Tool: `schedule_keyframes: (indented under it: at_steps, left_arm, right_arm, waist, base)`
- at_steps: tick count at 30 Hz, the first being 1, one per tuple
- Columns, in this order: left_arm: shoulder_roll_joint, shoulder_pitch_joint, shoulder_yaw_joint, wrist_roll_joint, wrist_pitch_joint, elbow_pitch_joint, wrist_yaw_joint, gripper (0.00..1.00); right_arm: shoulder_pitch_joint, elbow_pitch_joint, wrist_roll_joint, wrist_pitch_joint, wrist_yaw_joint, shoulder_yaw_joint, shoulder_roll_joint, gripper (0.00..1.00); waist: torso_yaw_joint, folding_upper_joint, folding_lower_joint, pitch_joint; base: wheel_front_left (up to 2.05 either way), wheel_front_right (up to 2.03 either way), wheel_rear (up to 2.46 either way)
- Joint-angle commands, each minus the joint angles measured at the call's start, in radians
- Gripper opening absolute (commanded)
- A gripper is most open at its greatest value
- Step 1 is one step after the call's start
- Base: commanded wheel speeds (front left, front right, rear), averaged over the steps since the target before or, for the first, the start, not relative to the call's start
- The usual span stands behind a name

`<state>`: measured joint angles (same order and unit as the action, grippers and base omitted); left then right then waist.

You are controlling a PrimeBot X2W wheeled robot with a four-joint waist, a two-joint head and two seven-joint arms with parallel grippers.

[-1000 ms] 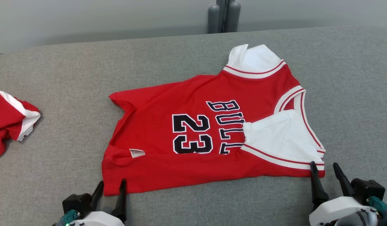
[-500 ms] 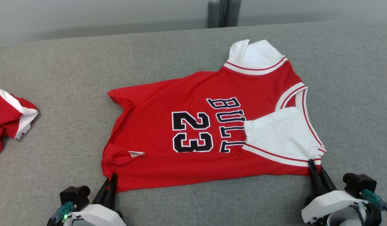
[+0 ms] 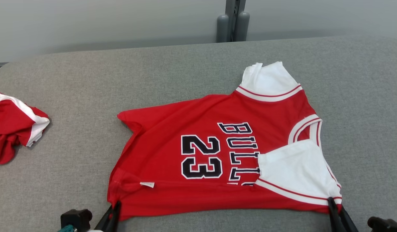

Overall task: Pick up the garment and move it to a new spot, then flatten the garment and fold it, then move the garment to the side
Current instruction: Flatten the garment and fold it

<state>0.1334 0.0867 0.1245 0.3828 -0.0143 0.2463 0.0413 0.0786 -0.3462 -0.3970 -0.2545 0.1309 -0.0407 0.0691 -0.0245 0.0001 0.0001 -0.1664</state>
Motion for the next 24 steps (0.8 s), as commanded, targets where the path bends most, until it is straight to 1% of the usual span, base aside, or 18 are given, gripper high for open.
schedule_keyframes:
  at_steps: [1,9,11,12,13,14,16,19,20,21,24]
  left_arm:
    - [0.008,0.013,-0.005,0.009,-0.004,-0.006,-0.01,0.0]
    - [0.012,0.127,-0.001,0.03,-0.072,-0.1,-0.035,0.0]
    - [0.008,0.138,0.006,0.034,-0.079,-0.106,-0.033,0.0]
    - [0.004,0.139,0.006,0.036,-0.074,-0.11,-0.034,0.56]
    - [0.0,0.135,0.004,0.037,-0.062,-0.112,-0.036,1.0]
    - [-0.003,0.129,0.003,0.034,-0.048,-0.114,-0.041,1.0]
    - [-0.01,0.117,0.001,0.019,-0.012,-0.121,-0.056,1.0]
    - [-0.016,0.095,0.0,-0.012,0.072,-0.134,-0.076,1.0]
    - [-0.025,0.09,-0.001,-0.009,0.096,-0.137,-0.077,1.0]
    - [-0.024,0.063,-0.003,-0.033,0.143,-0.144,-0.088,1.0]
    - [-0.021,0.024,-0.01,-0.059,0.193,-0.146,-0.106,1.0]
  right_arm:
    - [0.014,0.005,-0.006,0.007,0.0,0.007,0.004,0.0]
    - [0.131,0.067,-0.016,0.07,0.0,0.019,-0.011,0.0]
    - [0.136,0.073,-0.015,0.078,0.0,0.019,-0.012,0.0]
    - [0.135,0.076,-0.011,0.079,0.0,0.02,-0.013,0.12]
    - [0.131,0.081,-0.001,0.076,0.0,0.022,-0.013,0.82]
    - [0.122,0.089,0.005,0.068,0.0,0.024,-0.014,1.0]
    - [0.105,0.111,0.025,0.055,0.0,0.029,-0.015,1.0]
    - [0.081,0.156,0.059,0.037,0.0,0.049,-0.015,1.0]
    - [0.07,0.174,0.071,0.032,0.0,0.057,-0.015,1.0]
    - [0.041,0.217,0.097,0.023,0.0,0.065,-0.016,1.0]
    - [0.006,0.274,0.137,0.022,0.0,0.074,-0.016,1.0]
  waist:
    - [-0.002,-0.0001,-0.0001,0.008]
    - [-0.005,-0.0001,-0.0001,0.046]
    - [-0.005,-0.0001,-0.0001,0.049]
    - [-0.005,-0.0001,-0.0001,0.05]
    - [-0.005,-0.0001,-0.0001,0.052]
    - [-0.005,-0.0001,-0.0001,0.054]
    - [-0.008,-0.0001,-0.0001,0.059]
    - [-0.013,-0.0001,-0.0001,0.069]
    - [-0.014,-0.0001,-0.0001,0.072]
    - [-0.015,-0.0001,-0.0001,0.078]
    - [-0.019,-0.0001,-0.0001,0.084]
  base:
    - [0.0,0.0,0.0]
    - [0.0,0.0,0.0]
    - [0.0,0.0,0.0]
    - [0.0,0.0,0.0]
    - [0.0,0.0,0.0]
    - [0.0,0.0,0.0]
    - [0.0,0.0,0.0]
    - [0.0,0.0,0.0]
    - [0.0,0.0,0.0]
    - [0.0,0.0,0.0]
    - [0.0,0.0,0.0]
